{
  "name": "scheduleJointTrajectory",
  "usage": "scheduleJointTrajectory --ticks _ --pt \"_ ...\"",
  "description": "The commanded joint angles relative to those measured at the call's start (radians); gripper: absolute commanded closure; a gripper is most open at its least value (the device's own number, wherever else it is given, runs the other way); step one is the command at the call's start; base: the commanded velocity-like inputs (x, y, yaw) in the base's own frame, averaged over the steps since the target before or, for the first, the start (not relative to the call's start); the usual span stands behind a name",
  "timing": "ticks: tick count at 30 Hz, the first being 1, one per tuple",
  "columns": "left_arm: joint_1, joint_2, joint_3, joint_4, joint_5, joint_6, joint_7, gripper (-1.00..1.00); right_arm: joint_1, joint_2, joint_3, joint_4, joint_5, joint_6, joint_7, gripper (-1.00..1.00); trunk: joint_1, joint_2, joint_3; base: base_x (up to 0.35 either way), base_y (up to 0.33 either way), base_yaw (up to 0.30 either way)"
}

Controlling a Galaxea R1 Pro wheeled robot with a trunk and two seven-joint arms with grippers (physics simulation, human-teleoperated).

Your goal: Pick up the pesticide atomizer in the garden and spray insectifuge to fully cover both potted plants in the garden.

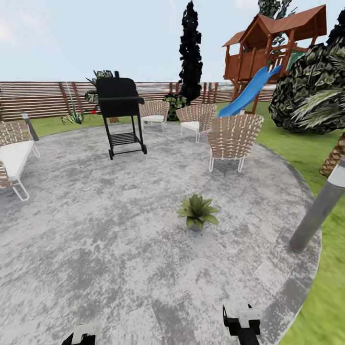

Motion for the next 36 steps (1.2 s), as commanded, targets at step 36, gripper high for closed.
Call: scheduleJointTrajectory --ticks 36 --pt "-0.001 0.0 -0.007 0.0 0.009 -0.005 0.003 1.0 0.001 0.004 0.002 0.063 0.007 -0.006 -0.009 -1.0 0.0 0.0 -0.001 0.338 0.0 0.0"
